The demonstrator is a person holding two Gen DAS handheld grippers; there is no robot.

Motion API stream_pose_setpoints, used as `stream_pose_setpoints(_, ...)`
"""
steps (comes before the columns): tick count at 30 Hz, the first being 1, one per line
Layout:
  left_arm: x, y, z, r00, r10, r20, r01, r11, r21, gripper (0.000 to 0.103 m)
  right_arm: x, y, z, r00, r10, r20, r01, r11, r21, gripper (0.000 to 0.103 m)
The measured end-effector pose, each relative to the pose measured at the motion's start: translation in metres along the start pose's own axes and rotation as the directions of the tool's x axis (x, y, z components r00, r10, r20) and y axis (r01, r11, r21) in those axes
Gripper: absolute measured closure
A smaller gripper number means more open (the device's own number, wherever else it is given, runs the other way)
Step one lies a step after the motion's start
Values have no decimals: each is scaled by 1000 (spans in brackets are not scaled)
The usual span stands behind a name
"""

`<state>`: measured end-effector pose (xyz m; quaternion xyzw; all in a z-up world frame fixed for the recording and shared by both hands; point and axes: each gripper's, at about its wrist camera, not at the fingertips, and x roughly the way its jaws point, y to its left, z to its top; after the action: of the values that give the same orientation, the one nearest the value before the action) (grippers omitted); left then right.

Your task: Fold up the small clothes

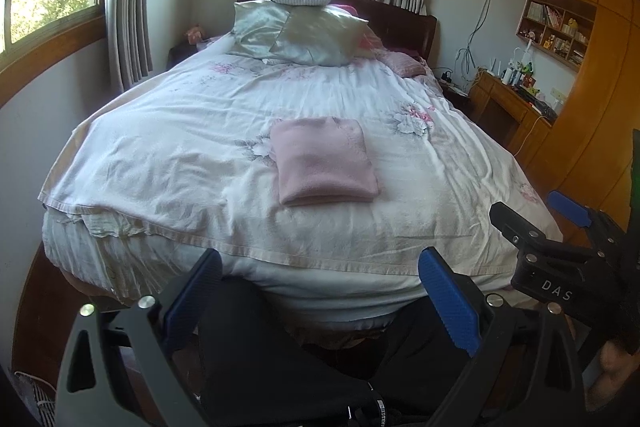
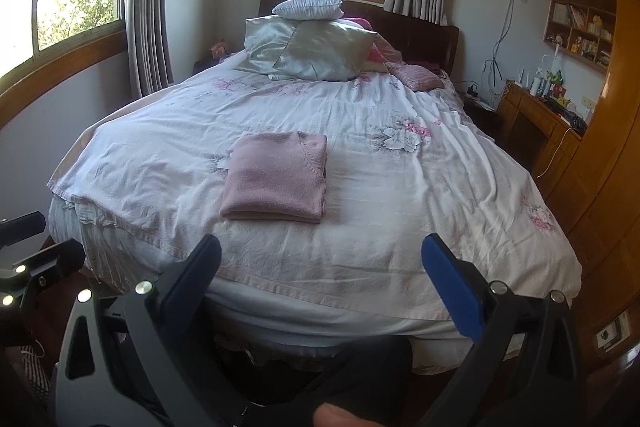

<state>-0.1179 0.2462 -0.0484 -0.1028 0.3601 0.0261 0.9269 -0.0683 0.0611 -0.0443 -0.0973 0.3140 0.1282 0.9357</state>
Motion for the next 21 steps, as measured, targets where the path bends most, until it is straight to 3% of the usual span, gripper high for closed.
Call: stream_pose_setpoints(21,9,3,4,999,41,-12,-41,999,-5,4,8,6,0,999,29,-28,-30,999,-14,3)
